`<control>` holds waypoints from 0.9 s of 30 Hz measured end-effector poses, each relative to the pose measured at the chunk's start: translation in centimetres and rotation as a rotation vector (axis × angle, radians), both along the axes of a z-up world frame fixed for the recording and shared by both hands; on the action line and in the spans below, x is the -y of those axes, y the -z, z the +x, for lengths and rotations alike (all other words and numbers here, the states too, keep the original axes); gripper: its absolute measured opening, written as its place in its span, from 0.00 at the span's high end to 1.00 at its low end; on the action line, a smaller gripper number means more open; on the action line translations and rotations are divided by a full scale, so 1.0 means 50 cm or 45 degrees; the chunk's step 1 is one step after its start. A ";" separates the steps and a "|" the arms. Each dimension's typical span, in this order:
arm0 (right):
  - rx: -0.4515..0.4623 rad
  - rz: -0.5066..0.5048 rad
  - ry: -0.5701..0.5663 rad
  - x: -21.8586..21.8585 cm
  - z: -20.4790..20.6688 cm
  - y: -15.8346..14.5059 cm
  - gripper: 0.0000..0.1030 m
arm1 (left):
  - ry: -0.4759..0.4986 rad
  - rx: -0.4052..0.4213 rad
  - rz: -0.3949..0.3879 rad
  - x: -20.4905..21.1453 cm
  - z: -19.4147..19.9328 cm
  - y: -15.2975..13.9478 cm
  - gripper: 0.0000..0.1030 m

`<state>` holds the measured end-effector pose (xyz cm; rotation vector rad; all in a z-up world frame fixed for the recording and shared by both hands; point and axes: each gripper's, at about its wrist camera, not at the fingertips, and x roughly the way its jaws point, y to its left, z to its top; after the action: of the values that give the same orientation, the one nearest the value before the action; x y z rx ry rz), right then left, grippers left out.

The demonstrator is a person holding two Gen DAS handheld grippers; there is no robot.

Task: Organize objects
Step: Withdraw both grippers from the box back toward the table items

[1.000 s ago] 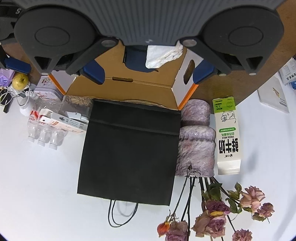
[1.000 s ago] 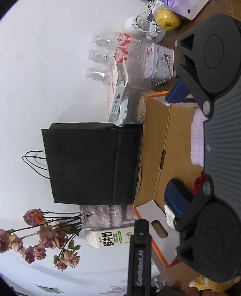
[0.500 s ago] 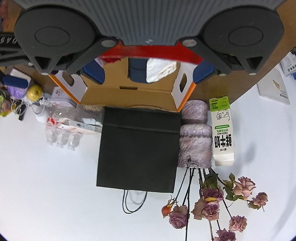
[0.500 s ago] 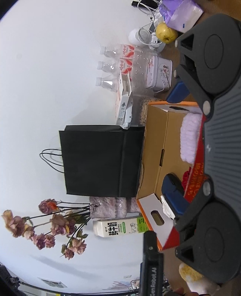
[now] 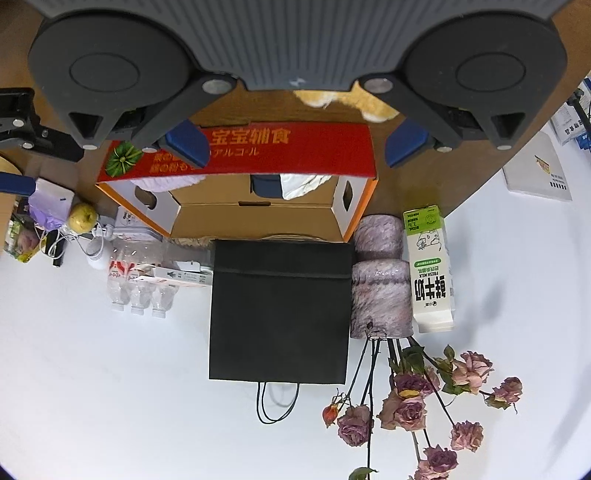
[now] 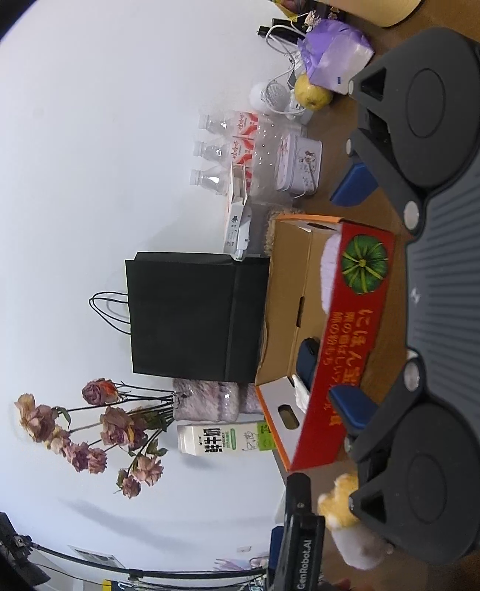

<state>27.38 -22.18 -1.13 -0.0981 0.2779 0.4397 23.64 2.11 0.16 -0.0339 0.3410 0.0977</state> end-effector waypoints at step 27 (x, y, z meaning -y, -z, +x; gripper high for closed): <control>-0.116 -0.040 -0.033 -0.019 -0.135 0.067 0.00 | 0.067 -0.085 -0.049 -0.073 -0.112 0.042 0.00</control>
<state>20.62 -21.23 -4.50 -0.1126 0.3735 0.4665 18.03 5.77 -1.92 -0.0595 0.4104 0.0403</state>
